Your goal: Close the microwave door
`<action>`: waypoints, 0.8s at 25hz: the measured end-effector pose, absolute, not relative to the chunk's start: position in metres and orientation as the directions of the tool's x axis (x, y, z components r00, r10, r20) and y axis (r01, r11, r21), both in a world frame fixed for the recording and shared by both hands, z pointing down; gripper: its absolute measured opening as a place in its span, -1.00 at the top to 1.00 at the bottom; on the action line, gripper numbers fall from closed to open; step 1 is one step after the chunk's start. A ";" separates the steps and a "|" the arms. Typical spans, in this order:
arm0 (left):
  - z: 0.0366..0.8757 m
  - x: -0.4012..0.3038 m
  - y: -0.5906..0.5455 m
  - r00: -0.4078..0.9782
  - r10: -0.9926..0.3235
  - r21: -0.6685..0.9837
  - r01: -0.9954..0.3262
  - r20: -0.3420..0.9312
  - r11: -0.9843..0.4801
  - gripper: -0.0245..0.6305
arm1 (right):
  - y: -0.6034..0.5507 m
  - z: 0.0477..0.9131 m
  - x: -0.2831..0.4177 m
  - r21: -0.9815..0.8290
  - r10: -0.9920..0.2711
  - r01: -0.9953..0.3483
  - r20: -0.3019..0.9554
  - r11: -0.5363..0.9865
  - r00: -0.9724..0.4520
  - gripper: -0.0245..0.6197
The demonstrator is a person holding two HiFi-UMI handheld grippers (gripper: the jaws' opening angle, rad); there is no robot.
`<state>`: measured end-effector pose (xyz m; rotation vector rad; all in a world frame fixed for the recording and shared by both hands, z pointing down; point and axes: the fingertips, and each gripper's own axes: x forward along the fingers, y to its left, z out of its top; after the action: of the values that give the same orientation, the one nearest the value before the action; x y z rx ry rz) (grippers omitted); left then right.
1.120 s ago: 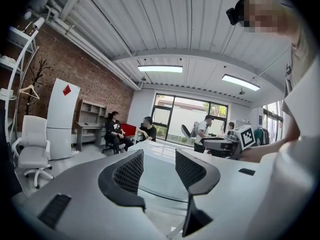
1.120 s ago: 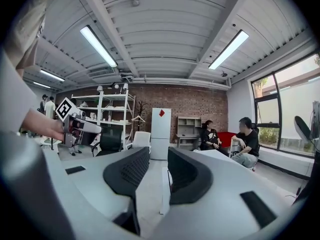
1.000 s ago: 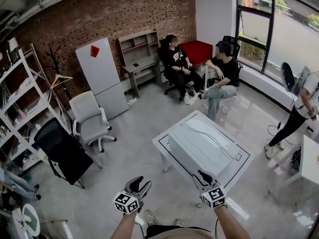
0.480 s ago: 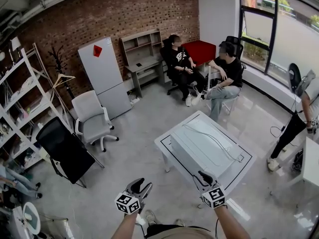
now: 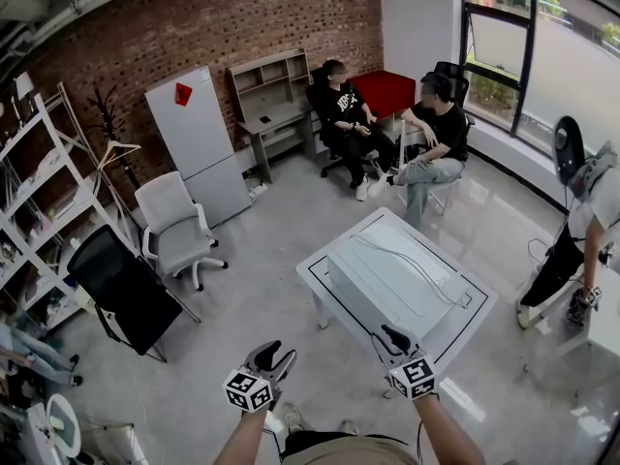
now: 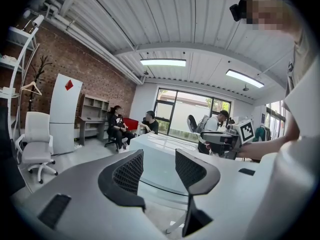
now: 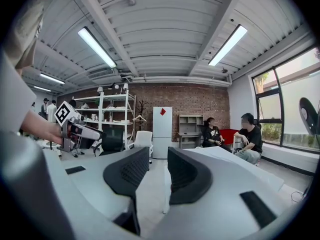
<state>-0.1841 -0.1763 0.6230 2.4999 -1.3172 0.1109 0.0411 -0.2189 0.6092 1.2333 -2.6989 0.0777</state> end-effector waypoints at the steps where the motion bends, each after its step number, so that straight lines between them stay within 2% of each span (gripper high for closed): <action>1: 0.623 -0.183 -0.177 0.575 -0.790 0.237 -0.815 0.212 -0.529 0.33 | -0.219 0.609 0.042 0.022 -0.746 -0.755 0.177 0.655 -0.642 0.55; 20: 0.625 -0.171 -0.180 0.582 -0.784 0.248 -0.810 0.218 -0.532 0.33 | -0.222 0.608 0.044 0.007 -0.737 -0.749 0.178 0.663 -0.651 0.56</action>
<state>-0.1712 -0.1802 0.6247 2.4946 -1.3000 0.1139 0.0439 -0.2218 0.6081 1.2214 -2.7112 0.1007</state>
